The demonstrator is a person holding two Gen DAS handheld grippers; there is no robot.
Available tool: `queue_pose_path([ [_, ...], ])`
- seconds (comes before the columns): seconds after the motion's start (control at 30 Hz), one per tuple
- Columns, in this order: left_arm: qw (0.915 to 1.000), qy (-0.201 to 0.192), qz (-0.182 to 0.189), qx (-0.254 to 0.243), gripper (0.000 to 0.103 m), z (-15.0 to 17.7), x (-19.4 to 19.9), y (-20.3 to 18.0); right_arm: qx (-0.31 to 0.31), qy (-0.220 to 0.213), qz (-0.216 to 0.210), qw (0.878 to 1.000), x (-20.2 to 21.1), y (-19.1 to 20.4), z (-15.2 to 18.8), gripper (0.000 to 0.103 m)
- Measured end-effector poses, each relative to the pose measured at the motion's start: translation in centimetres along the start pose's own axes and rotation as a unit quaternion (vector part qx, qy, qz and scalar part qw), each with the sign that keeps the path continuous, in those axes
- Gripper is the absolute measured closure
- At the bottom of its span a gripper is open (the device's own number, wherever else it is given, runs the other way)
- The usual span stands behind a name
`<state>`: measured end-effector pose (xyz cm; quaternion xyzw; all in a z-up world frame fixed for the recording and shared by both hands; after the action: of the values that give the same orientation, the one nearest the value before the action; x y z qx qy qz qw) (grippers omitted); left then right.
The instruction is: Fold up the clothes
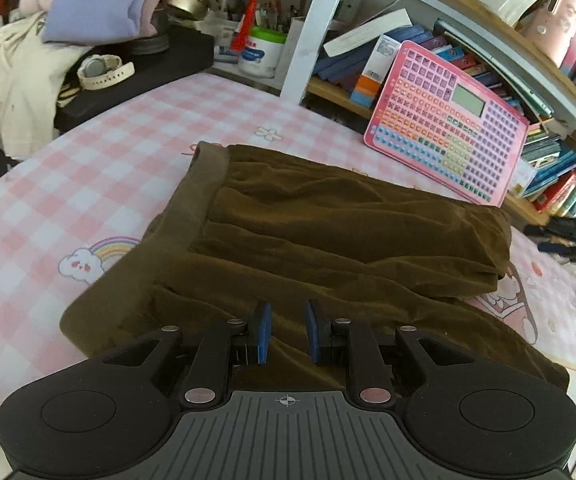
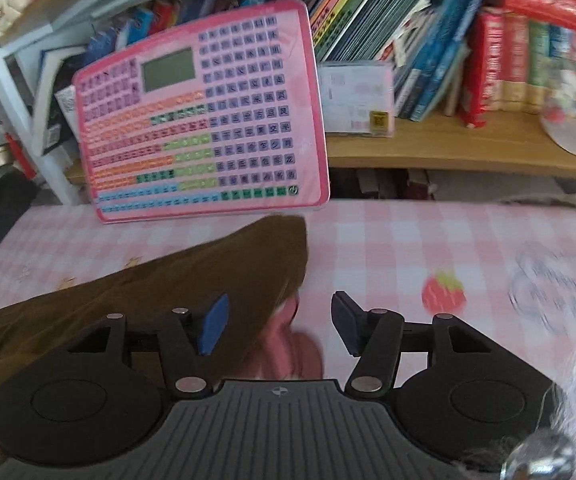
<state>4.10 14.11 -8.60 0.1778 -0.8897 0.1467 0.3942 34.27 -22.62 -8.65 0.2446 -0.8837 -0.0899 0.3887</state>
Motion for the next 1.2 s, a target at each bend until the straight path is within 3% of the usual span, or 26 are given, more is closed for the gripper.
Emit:
queue_pose_path([
  [0.27, 0.9981, 0.013, -0.055, 0.026, 0.083, 1.1, 1.4, 0.2, 0.015, 0.03, -0.057, 0.998, -5.4, -0.4, -1.6, 0.048],
  [0.57, 0.9966, 0.025, -0.076, 0.022, 0.083, 1.3, 1.6, -1.1, 0.026, 0.035, -0.068, 0.997, -8.0, -0.7, -1.5, 0.049],
  [0.67, 0.9971, 0.026, -0.071, 0.011, 0.083, 1.2, 1.5, -1.9, 0.025, 0.01, -0.084, 0.996, -6.8, -0.5, -2.1, 0.091],
  [0.8, 0.9975, 0.025, -0.066, 0.002, 0.083, 0.9, 1.4, -2.7, 0.025, -0.06, -0.134, 0.989, -1.6, 1.5, -3.8, 0.095],
  [1.0, 0.9973, 0.033, -0.066, 0.007, 0.083, 1.1, 0.9, -2.8, 0.01, -0.178, -0.229, 0.957, 10.7, 6.3, -6.2, 0.094],
  [1.03, 0.9972, 0.035, -0.065, 0.007, 0.083, 1.2, 0.8, -2.9, 0.011, -0.187, -0.212, 0.959, 10.6, 6.3, -6.8, 0.093],
  [1.07, 0.9972, 0.038, -0.064, 0.006, 0.083, 1.2, 0.7, -3.0, 0.012, -0.194, -0.189, 0.963, 10.3, 6.2, -7.4, 0.083],
  [1.1, 0.9974, 0.038, -0.062, 0.004, 0.083, 1.2, 0.6, -3.2, 0.025, -0.184, -0.162, 0.969, 8.7, 5.8, -7.7, 0.057],
  [1.13, 0.9976, 0.037, -0.059, 0.001, 0.083, 1.1, 0.6, -3.5, 0.039, -0.172, -0.134, 0.975, 7.0, 5.3, -8.0, 0.048],
  [1.2, 0.9981, 0.03, -0.053, -0.006, 0.083, 0.7, 0.8, -4.0, 0.053, -0.142, -0.084, 0.985, 4.1, 3.9, -8.1, 0.05],
])
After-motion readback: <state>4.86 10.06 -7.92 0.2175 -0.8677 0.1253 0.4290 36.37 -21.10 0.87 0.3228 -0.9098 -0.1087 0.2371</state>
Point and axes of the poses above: each gripper's, at about its wrist camera, not at the fingertips, and x roughly against the way its jaws point, y to its left, z to its underside, the point moved 9 cm from there along -x, roughly the way its jaws point, and after that the axes turned 12 degrees about -z, right-handed, at the moved point
